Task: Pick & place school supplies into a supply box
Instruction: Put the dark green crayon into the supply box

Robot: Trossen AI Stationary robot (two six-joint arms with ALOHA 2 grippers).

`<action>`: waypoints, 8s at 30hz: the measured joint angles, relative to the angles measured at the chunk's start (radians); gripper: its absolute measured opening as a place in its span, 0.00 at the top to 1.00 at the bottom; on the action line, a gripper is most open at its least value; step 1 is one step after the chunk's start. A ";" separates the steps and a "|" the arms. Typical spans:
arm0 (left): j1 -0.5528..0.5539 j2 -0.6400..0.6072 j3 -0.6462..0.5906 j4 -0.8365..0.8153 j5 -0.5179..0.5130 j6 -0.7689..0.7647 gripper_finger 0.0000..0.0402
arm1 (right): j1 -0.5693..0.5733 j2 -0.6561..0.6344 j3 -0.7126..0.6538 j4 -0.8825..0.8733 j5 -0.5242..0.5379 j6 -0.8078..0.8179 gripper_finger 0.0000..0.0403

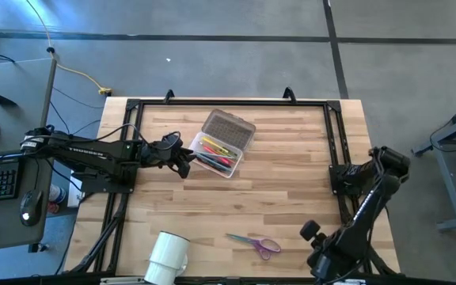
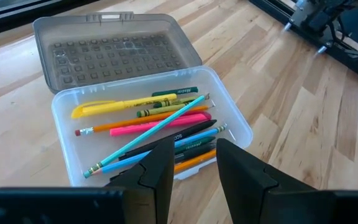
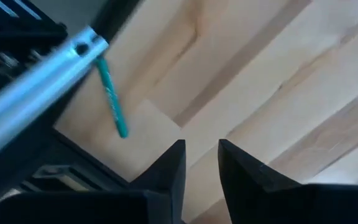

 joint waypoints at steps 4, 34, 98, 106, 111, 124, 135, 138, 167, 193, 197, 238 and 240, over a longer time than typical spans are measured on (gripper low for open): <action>0.000 0.000 0.000 0.000 0.000 0.000 0.61 | 0.000 0.000 -0.035 0.010 -0.063 -0.001 0.81; 0.000 0.000 0.000 0.001 0.000 0.000 0.61 | 0.079 -0.002 -0.355 0.669 -0.391 0.112 0.86; 0.000 0.000 0.000 0.000 0.000 0.000 0.61 | -0.930 -0.152 -0.414 0.778 0.193 -0.537 0.71; 0.000 0.000 0.000 0.001 0.000 0.000 0.61 | -1.070 -0.101 -0.424 0.908 0.026 -0.603 0.68; 0.000 0.000 0.000 0.000 0.000 0.000 0.61 | -1.142 -0.020 -0.497 1.129 -0.019 -0.663 0.68; 0.000 0.000 0.000 0.000 0.000 0.000 0.61 | -1.287 0.061 -0.723 1.571 -0.202 -0.644 0.68; 0.000 0.000 0.000 0.000 0.000 0.000 0.61 | -1.271 0.073 -0.751 1.712 -0.206 -0.561 0.68; 0.000 0.000 0.000 0.001 0.000 -0.001 0.61 | -1.254 0.018 -0.740 1.736 -0.189 -0.563 0.68; 0.000 0.000 0.000 0.001 -0.003 -0.001 0.61 | -1.182 -0.677 -0.888 0.771 0.104 -0.218 0.68; 0.000 0.000 0.000 0.008 -0.011 -0.001 0.61 | -1.056 -0.528 -0.697 0.347 0.092 0.424 0.68; 0.000 0.000 0.000 0.008 -0.038 -0.001 0.61 | -1.004 -0.528 -0.697 0.348 0.182 0.489 0.68; 0.000 0.000 0.000 0.009 -0.058 -0.001 0.61 | -0.753 -0.100 -0.935 1.051 0.930 0.906 0.78; 0.000 0.000 0.000 0.008 -0.058 -0.001 0.61 | -0.709 -0.096 -0.971 1.114 0.969 0.858 0.78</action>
